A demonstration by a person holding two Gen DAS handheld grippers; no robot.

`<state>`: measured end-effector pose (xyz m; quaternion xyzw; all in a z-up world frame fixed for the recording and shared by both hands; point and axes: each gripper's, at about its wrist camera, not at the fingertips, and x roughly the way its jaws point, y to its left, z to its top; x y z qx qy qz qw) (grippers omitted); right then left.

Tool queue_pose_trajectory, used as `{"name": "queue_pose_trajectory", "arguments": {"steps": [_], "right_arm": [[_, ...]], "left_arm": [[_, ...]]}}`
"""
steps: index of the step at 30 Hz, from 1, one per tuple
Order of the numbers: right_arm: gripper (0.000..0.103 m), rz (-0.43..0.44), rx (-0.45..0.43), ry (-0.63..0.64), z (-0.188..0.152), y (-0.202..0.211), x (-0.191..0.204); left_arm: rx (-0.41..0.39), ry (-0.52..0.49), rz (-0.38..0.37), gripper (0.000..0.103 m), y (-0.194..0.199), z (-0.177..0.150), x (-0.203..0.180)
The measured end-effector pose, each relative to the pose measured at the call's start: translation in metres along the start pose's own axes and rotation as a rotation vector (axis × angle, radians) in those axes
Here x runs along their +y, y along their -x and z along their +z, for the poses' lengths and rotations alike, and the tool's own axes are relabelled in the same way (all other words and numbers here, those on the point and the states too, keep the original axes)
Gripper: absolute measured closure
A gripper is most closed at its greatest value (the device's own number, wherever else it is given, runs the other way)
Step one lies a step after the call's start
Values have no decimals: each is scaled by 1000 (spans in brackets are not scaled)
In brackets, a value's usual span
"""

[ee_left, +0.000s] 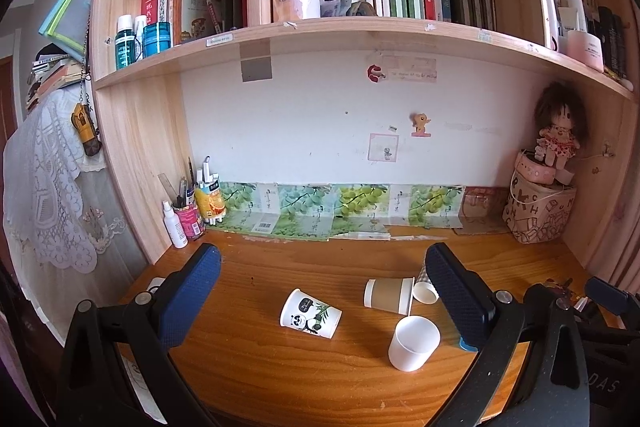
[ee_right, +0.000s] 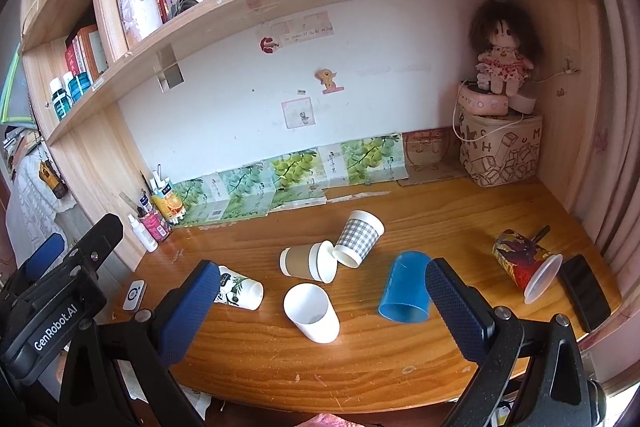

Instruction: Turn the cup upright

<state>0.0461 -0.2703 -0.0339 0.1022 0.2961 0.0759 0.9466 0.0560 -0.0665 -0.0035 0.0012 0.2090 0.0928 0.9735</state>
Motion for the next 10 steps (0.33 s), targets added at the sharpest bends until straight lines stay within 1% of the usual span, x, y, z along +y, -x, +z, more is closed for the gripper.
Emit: {"name": "queue_pose_trajectory", "arguments": {"steps": [7,10], "right_arm": [[0,-8,21,24,10,-18,-6],[0,-3,34,27,15,-26,-12]], "left_arm": [[8,34,9,1,-18,5,-6],[24,35,9,1,-26,6,-12]]}}
